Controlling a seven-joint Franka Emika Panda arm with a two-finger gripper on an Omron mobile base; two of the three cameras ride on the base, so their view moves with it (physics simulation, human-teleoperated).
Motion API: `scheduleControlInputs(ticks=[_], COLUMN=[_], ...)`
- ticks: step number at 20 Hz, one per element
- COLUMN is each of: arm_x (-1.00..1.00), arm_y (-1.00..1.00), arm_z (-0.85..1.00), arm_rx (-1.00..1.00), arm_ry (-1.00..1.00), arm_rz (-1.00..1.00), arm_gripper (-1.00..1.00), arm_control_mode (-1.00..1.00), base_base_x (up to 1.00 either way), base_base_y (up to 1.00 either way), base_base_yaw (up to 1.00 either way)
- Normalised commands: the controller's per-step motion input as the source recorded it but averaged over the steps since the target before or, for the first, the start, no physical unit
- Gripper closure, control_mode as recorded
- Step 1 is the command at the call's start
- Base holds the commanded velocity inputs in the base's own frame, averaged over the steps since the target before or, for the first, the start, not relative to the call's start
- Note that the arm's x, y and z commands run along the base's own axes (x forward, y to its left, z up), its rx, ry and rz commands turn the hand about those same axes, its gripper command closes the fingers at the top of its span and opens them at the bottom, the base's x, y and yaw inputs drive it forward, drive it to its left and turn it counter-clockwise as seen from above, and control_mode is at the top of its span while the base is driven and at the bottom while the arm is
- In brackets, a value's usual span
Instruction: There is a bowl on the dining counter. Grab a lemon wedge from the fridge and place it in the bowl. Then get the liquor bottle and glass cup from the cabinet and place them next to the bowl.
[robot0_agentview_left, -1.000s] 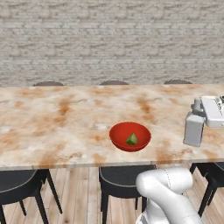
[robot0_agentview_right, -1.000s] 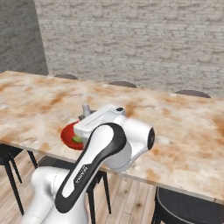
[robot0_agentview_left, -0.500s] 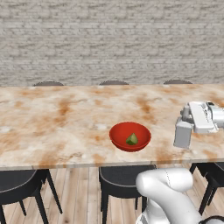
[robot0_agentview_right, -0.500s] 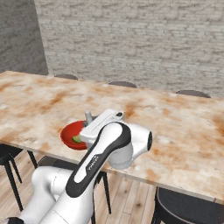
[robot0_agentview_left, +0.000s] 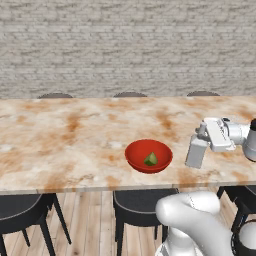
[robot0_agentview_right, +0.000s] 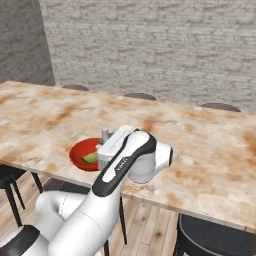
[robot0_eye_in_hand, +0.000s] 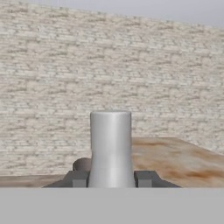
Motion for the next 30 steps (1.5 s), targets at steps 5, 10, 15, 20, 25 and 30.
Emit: scheduleControlInputs(ticks=[5,10,15,20,25,30], arm_x=[0.49,0.20,0.07,0.15,0.24,0.33], arm_y=[-0.01,-0.05,-0.10,-0.15,-0.13,-0.09], arm_z=[-0.28,-0.23,-0.16,-0.16,-0.18,-0.21], arm_rx=[0.02,0.01,0.00,0.00,0.00,0.00], arm_ry=[0.00,0.00,0.00,0.00,0.00,0.00], arm_rz=[0.09,0.03,0.00,0.00,0.00,0.00], arm_gripper=[1.00,1.00,1.00,1.00,1.00,1.00], arm_control_mode=[-1.00,-1.00,-1.00,-1.00,-1.00,-1.00], base_base_x=[0.00,0.00,0.00,0.00,0.00,0.00], base_base_y=[0.00,0.00,0.00,0.00,0.00,0.00], base_base_yaw=[0.00,0.00,0.00,0.00,0.00,0.00])
